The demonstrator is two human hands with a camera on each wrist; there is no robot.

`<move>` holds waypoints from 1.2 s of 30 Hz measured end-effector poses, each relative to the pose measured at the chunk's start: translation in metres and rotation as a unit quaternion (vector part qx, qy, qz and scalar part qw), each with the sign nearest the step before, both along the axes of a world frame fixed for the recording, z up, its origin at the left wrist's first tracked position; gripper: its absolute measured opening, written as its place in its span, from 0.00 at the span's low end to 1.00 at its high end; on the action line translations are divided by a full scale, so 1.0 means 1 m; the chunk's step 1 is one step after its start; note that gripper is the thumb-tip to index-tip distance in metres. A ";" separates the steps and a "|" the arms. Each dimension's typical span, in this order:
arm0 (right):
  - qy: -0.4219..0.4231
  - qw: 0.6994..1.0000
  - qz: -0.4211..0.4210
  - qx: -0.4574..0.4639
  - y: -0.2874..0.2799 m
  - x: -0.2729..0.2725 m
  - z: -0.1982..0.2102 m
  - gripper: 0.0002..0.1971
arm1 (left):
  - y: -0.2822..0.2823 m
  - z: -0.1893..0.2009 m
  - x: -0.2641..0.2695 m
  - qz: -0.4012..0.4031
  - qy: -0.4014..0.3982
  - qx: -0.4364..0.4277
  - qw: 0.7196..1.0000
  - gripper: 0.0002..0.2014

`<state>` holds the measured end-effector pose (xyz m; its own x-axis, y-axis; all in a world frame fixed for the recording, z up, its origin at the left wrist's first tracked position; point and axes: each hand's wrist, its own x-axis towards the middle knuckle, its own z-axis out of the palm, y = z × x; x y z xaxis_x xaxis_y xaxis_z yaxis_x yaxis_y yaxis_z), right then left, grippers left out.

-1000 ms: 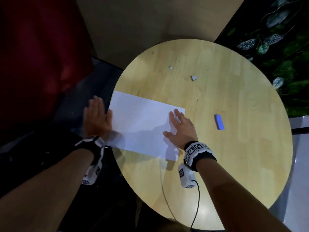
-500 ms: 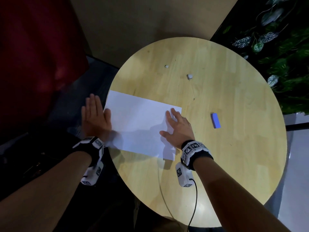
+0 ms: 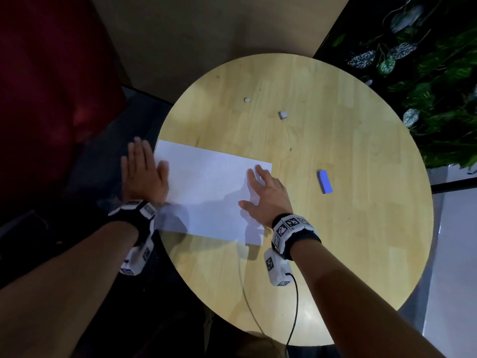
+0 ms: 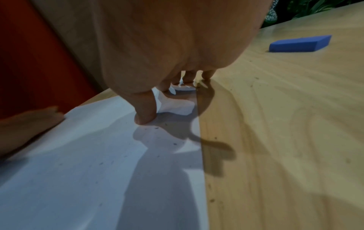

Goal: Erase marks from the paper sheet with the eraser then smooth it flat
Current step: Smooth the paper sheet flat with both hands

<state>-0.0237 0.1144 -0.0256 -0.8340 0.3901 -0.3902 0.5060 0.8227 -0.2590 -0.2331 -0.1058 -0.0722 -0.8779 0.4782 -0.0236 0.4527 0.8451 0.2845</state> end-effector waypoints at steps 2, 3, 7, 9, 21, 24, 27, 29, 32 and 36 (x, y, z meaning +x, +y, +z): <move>0.001 1.000 0.000 0.000 0.001 0.000 -0.001 0.42 | 0.042 0.006 0.008 -0.112 0.006 0.031 0.993 0.32; 0.002 1.000 0.001 0.001 0.002 0.001 -0.001 0.42 | 0.064 0.008 0.017 -0.185 0.006 0.034 0.982 0.32; -0.001 1.000 0.005 0.005 0.004 0.001 -0.002 0.42 | 0.090 0.011 0.043 -0.276 -0.044 -0.034 0.960 0.31; -0.002 1.000 0.003 0.003 0.005 0.001 -0.002 0.42 | 0.060 0.002 0.030 -0.227 0.002 -0.023 0.974 0.31; -0.006 1.000 -0.003 0.003 0.003 0.001 -0.007 0.42 | 0.026 -0.003 0.063 -0.277 0.014 0.005 0.961 0.28; 0.006 1.000 -0.010 -0.003 0.002 0.001 -0.007 0.42 | -0.027 -0.008 0.042 -0.091 0.040 -0.012 0.995 0.28; 0.026 0.999 -0.040 -0.024 -0.003 0.000 0.001 0.48 | -0.051 -0.001 0.020 0.025 0.029 -0.006 0.999 0.30; 0.027 0.998 -0.055 -0.032 -0.007 -0.001 0.007 0.55 | -0.018 0.007 0.030 -0.028 0.017 0.030 0.999 0.30; 0.026 0.997 -0.062 -0.028 -0.012 0.000 0.007 0.61 | 0.059 0.015 0.083 -0.203 -0.025 0.051 0.978 0.31; 0.028 0.999 -0.033 0.001 -0.011 0.005 0.004 0.59 | 0.083 0.006 0.114 -0.273 -0.022 0.022 0.962 0.28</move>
